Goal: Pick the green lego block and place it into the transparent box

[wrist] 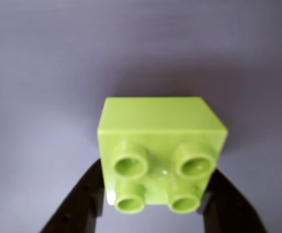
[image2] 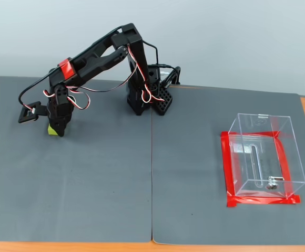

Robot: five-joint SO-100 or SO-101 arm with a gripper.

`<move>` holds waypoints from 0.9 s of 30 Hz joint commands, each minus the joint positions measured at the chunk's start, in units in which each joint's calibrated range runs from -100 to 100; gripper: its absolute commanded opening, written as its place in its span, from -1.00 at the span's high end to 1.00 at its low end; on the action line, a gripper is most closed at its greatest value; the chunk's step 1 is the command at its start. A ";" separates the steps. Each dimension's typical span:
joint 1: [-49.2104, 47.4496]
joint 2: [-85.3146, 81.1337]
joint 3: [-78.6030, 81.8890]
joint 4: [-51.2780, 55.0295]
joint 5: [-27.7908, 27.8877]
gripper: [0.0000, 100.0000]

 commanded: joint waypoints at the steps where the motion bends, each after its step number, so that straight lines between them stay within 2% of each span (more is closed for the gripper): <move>1: -0.51 -6.34 -0.11 0.40 0.04 0.74; 16: -2.00 -27.28 -0.29 0.48 0.20 0.74; 27: -9.98 -37.03 -3.18 0.48 2.18 0.74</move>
